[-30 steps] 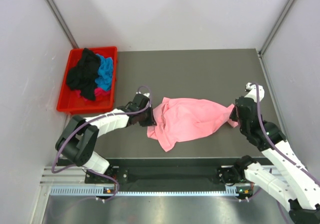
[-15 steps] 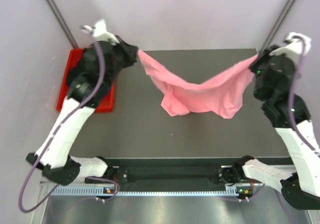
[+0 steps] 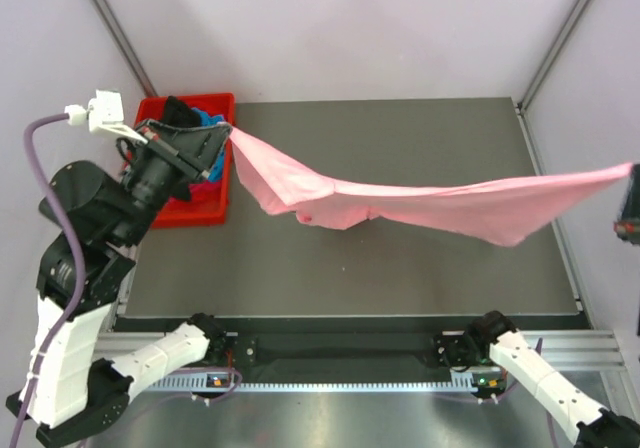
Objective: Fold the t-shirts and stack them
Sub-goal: Flatten the tshirt out
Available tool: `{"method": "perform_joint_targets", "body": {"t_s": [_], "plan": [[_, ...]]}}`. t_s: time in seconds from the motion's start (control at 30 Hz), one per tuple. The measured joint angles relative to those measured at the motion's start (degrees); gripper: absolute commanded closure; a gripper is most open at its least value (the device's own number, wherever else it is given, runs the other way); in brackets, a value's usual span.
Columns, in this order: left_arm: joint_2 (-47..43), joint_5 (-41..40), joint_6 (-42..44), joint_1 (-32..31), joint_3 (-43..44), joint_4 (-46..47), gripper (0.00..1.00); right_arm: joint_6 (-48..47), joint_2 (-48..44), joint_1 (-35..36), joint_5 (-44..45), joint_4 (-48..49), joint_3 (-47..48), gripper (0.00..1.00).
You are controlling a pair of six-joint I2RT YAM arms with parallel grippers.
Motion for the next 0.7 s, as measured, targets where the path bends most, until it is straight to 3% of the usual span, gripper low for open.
{"method": "perform_joint_targets", "body": {"t_s": [0.27,0.5,0.7], "plan": [[-0.9,9.4,-1.6,0.0,4.3,-2.3,1.00,-1.1,-5.0,0.0,-8.3,-0.7,1.9,1.00],[1.8,9.6,-0.9,0.1,13.0,-5.1,1.00,-4.3,-0.8,0.0,-10.6,0.2,8.7,1.00],[7.7,5.0,3.0,0.2,17.0,-5.1,1.00,-8.3,5.4,0.0,-10.6,4.6,4.9,1.00]]}}
